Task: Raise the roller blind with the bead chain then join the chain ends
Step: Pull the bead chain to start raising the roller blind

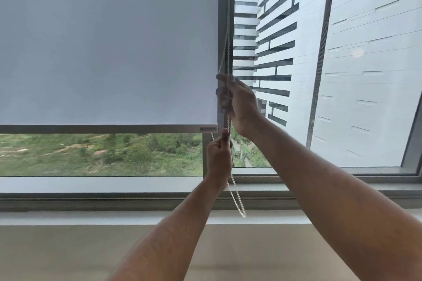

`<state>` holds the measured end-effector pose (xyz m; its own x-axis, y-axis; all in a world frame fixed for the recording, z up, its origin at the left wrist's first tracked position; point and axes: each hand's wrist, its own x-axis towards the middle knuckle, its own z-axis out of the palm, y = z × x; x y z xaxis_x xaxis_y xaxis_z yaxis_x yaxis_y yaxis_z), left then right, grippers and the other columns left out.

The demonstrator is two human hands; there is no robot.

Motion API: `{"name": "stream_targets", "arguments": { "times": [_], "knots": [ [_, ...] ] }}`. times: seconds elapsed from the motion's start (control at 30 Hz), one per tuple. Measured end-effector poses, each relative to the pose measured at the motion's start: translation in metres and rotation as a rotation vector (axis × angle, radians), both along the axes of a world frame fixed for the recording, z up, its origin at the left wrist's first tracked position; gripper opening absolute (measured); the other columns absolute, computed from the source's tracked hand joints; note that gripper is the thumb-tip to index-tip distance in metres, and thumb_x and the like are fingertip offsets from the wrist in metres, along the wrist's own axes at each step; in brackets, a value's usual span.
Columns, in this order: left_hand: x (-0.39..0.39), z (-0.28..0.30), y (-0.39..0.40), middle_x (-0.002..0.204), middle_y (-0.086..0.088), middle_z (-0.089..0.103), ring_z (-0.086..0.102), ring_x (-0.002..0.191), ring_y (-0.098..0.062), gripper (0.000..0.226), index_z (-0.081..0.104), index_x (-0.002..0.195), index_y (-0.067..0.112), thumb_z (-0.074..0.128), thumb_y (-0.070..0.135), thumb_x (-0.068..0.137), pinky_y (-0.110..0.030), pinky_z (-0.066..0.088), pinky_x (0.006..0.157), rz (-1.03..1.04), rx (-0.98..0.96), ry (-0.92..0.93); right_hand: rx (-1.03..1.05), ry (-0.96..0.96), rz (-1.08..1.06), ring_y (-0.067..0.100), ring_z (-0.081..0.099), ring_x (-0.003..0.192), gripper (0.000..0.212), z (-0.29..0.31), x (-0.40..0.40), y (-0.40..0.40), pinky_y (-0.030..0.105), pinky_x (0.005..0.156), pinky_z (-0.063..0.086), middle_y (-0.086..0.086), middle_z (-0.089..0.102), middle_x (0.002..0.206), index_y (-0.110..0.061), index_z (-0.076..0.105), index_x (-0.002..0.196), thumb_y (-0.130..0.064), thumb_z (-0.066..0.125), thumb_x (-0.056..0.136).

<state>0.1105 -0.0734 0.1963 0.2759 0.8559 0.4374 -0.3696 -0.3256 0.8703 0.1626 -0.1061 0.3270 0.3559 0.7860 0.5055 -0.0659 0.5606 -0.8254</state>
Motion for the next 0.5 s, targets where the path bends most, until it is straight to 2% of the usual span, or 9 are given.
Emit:
{"name": "stream_targets", "arguments": {
  "times": [0.07,0.17,0.27,0.33,0.37,0.43,0.5],
  "knots": [
    [-0.001,-0.001,0.001,0.050,0.001,0.025,0.018,0.043,-0.015,0.055,0.036,0.060,0.019,0.047,0.054,0.102,-0.034,0.013,0.043,-0.003,0.020,0.025,0.072,-0.059,-0.209,0.004,0.033,0.042,0.029,-0.003,-0.007,0.009,0.023,0.043,0.027,-0.012,0.045,0.052,-0.018,0.066,0.107,-0.024,0.038,0.112],
    [-0.007,-0.004,0.005,0.052,-0.006,0.028,0.021,0.046,-0.018,0.063,0.041,0.066,0.004,0.045,0.057,0.099,-0.043,0.016,0.048,0.014,0.064,0.085,0.168,-0.175,-0.323,0.005,0.029,0.043,0.029,-0.016,-0.014,0.012,0.023,0.043,0.023,-0.011,0.039,0.049,-0.019,0.059,0.089,-0.012,0.040,0.110],
    [-0.022,-0.006,0.007,0.048,0.000,0.033,0.026,0.041,-0.014,0.057,0.042,0.061,0.012,0.043,0.048,0.105,-0.031,0.022,0.045,-0.063,0.064,0.162,0.166,-0.252,-0.349,0.004,0.031,0.044,0.030,-0.027,-0.016,0.009,0.021,0.044,0.025,-0.007,0.039,0.055,-0.020,0.057,0.087,-0.010,0.041,0.110],
    [-0.034,-0.008,0.008,0.052,-0.001,0.045,0.037,0.045,-0.013,0.059,0.051,0.065,0.013,0.036,0.054,0.104,-0.026,0.032,0.047,-0.221,-0.017,0.238,0.169,-0.290,-0.352,0.003,0.032,0.044,0.030,-0.034,-0.015,0.007,0.020,0.043,0.026,-0.005,0.040,0.056,-0.019,0.057,0.086,-0.011,0.041,0.110],
    [-0.040,-0.008,0.009,0.059,-0.005,0.055,0.047,0.051,-0.016,0.067,0.060,0.072,0.009,0.029,0.060,0.104,-0.027,0.040,0.052,-0.301,-0.067,0.265,0.171,-0.302,-0.353,0.001,0.032,0.043,0.030,-0.037,-0.015,0.006,0.019,0.043,0.026,-0.005,0.040,0.056,-0.019,0.056,0.086,-0.012,0.041,0.110],
    [-0.047,-0.005,0.015,0.080,-0.015,0.073,0.067,0.078,-0.026,0.087,0.071,0.092,0.004,0.012,0.067,0.100,-0.034,0.050,0.077,-0.391,-0.163,0.252,0.174,-0.306,-0.360,0.000,0.032,0.042,0.029,-0.038,-0.014,0.005,0.017,0.042,0.026,-0.004,0.039,0.056,-0.015,0.056,0.086,-0.011,0.041,0.110],
    [-0.052,0.006,0.020,0.102,-0.016,0.077,0.067,0.108,-0.030,0.093,0.072,0.104,0.014,0.001,0.072,0.096,-0.039,0.045,0.098,-0.389,-0.223,0.201,0.180,-0.319,-0.366,0.002,0.032,0.043,0.028,-0.036,-0.013,0.006,0.019,0.043,0.026,-0.003,0.038,0.056,-0.012,0.056,0.087,-0.011,0.041,0.110]
  ]
}}
